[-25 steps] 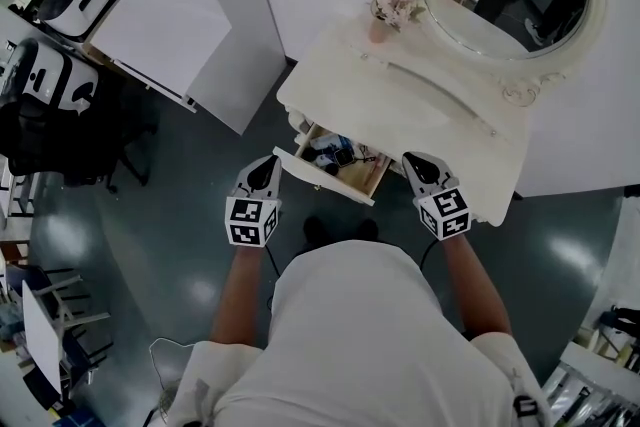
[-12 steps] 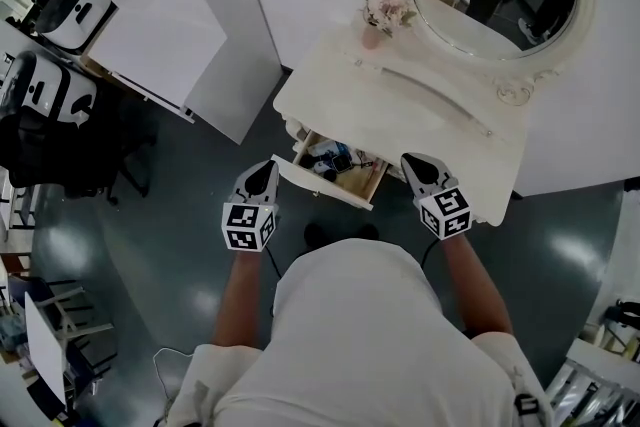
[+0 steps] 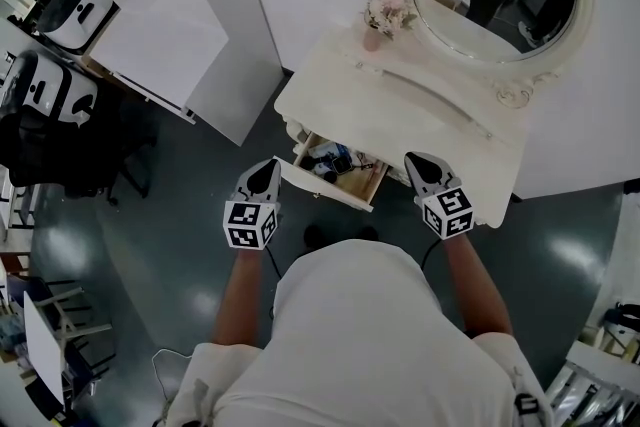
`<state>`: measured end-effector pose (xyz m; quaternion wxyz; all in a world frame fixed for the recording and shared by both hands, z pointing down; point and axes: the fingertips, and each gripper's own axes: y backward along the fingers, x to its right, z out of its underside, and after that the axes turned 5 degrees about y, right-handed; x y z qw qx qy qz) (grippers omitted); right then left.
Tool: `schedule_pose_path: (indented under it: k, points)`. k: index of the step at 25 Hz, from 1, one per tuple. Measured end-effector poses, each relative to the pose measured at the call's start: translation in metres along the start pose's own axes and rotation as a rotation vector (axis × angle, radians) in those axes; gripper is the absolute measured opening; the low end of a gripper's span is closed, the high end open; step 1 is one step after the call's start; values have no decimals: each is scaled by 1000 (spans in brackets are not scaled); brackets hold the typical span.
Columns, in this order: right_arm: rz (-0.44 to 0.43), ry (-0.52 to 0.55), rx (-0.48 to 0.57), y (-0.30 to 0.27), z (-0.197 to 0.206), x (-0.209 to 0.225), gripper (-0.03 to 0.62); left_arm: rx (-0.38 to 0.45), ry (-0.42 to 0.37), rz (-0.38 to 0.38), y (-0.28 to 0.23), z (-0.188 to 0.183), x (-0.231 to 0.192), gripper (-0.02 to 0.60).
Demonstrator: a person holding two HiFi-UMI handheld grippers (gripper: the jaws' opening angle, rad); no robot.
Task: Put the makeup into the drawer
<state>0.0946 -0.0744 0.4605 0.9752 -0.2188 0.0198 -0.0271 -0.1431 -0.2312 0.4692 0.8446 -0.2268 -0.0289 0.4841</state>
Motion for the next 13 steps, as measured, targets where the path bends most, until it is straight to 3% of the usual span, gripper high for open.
schedule_pose_path:
  k: [13]
  points:
    - [10, 0, 4, -2, -1, 5, 29, 4, 5, -1, -5, -3, -3, 17]
